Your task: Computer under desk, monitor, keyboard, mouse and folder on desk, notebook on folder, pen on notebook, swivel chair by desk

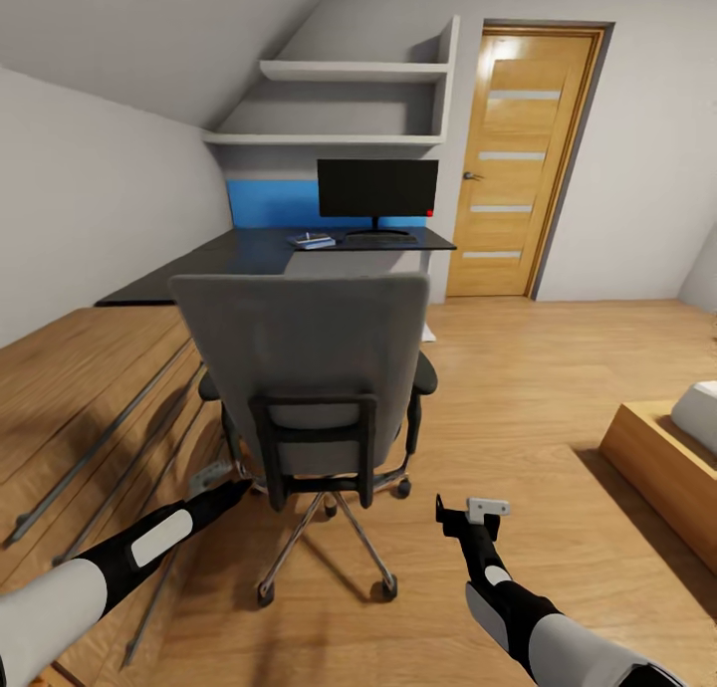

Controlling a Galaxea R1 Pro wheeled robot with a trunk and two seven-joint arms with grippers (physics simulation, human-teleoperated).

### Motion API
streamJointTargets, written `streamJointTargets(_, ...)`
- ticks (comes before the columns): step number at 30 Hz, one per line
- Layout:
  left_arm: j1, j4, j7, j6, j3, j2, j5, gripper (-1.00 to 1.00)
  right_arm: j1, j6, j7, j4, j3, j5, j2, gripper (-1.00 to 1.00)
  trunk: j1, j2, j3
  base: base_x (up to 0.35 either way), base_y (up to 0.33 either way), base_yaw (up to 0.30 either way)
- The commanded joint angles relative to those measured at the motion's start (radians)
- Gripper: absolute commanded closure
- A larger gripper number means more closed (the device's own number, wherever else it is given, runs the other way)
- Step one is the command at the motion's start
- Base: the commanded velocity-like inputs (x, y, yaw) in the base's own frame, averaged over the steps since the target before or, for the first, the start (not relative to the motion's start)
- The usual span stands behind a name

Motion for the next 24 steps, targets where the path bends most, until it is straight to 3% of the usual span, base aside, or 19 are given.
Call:
streamJointTargets(1, -0.001, -0.003, 0.005, 0.000, -0.006, 0.001, 0.007, -1.00, -0.001, -0.002, -0.007, 0.001, 0.008, -0.003, 0.000, -1.00, 0.000, 0.000, 0.000, 0.000, 0.000, -0.114)
streamJointTargets(13, -0.001, -0.003, 0.006, 0.000, -0.006, 0.001, 0.006, -1.00, -0.001, -0.003, -0.007, 0.002, 0.008, -0.003, 0.000, -1.00, 0.000, 0.000, 0.007, 0.016, -0.098, -0.094)
streamJointTargets(24, -0.001, -0.003, 0.006, -0.002, -0.006, 0.001, 0.005, -1.00, -0.001, -0.003, -0.007, 0.002, 0.008, -0.003, 0.001, -1.00, 0.000, 0.000, 0.013, 0.252, -0.165, -0.081)
